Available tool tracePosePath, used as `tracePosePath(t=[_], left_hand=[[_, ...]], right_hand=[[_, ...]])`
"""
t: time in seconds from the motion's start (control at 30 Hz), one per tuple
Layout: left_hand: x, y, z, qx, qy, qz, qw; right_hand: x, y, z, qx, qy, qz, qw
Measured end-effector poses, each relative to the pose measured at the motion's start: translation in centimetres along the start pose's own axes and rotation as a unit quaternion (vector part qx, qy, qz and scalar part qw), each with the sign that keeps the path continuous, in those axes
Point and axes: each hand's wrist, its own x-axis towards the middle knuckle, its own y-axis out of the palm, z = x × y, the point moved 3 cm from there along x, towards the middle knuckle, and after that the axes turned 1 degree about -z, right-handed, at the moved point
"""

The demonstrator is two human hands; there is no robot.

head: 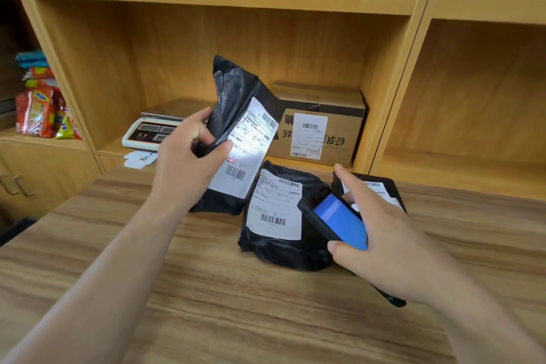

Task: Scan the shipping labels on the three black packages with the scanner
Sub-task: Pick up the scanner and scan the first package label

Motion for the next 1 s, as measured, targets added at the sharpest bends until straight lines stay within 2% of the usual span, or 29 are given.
tracePosePath(t=[0.23, 0.47, 0.7, 0.83, 1.0], left_hand=[[0.1, -0.1, 0.3, -0.016, 0.038, -0.016, 0.999], [0.4, -0.5, 0.2, -0.032, 0.06, -0.043, 0.997], [0.6, -0.7, 0.5, -0.042, 0.068, -0.049, 0.996], [0.8, -0.7, 0.9, -0.054, 0.046, -0.049, 0.996], [1.2, -0.8, 2.0, -0.09, -0.026, -0.049, 0.994]], right_hand=[[0.1, 0.1, -0.4, -0.007, 0.006, 0.017, 1.0], [-0.1, 0.8, -0.1, -0.038, 0.003, 0.089, 0.995], [-0.1, 0.6, -0.2, -0.017, -0.001, 0.081, 0.997], [-0.1, 0.5, -0.2, -0.012, -0.007, 0.066, 0.998], [0.1, 0.4, -0.3, -0.005, -0.002, 0.031, 1.0]])
